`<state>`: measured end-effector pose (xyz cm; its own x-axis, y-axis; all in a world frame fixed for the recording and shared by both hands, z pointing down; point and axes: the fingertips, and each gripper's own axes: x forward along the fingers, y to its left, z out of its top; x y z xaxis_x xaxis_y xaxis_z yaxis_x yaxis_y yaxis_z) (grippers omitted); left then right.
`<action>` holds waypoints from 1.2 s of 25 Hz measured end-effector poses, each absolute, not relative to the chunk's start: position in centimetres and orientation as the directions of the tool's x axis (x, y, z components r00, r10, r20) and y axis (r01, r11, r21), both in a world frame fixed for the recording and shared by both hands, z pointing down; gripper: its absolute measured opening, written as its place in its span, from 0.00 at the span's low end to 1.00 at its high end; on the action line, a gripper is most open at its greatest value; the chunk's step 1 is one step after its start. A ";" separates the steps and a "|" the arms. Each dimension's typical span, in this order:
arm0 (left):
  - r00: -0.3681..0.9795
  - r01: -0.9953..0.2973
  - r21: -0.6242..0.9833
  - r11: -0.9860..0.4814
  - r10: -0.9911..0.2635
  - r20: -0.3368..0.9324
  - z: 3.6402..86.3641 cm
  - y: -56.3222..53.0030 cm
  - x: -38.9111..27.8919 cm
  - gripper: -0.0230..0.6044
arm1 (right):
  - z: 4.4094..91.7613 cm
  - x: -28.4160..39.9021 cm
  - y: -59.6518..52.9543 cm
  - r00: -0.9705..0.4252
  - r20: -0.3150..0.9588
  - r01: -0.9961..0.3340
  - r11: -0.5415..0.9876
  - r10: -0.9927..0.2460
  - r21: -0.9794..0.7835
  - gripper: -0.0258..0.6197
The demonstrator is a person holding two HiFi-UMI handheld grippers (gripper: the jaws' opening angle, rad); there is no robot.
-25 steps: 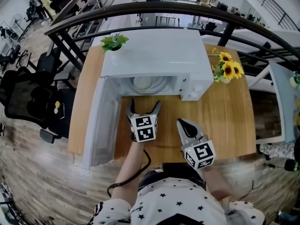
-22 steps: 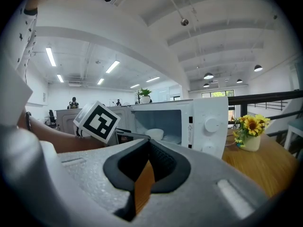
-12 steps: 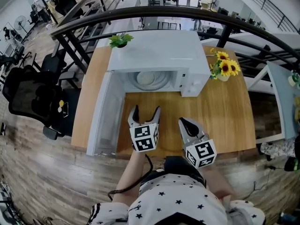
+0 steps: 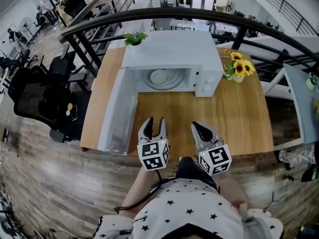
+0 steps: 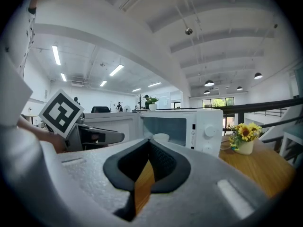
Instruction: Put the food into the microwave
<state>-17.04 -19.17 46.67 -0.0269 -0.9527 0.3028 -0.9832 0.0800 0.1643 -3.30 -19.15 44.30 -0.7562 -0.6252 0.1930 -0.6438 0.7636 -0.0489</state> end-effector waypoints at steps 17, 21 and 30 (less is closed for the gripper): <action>0.041 -0.985 0.173 0.006 -0.962 0.271 44.7 -13.0 -16.1 0.07 | 44.3 -3.2 -15.1 -0.771 0.185 -0.628 0.776 -0.609 -0.059 0.05; 0.060 -0.984 0.177 -0.012 -0.962 0.266 44.5 -12.7 -15.7 0.07 | 44.1 -3.3 -14.8 -0.773 0.178 -0.627 0.777 -0.609 -0.060 0.05; 0.077 -0.985 0.171 -0.031 -0.959 0.273 44.8 -13.0 -15.2 0.07 | 44.0 -3.0 -15.1 -0.760 0.175 -0.642 0.765 -0.626 -0.055 0.05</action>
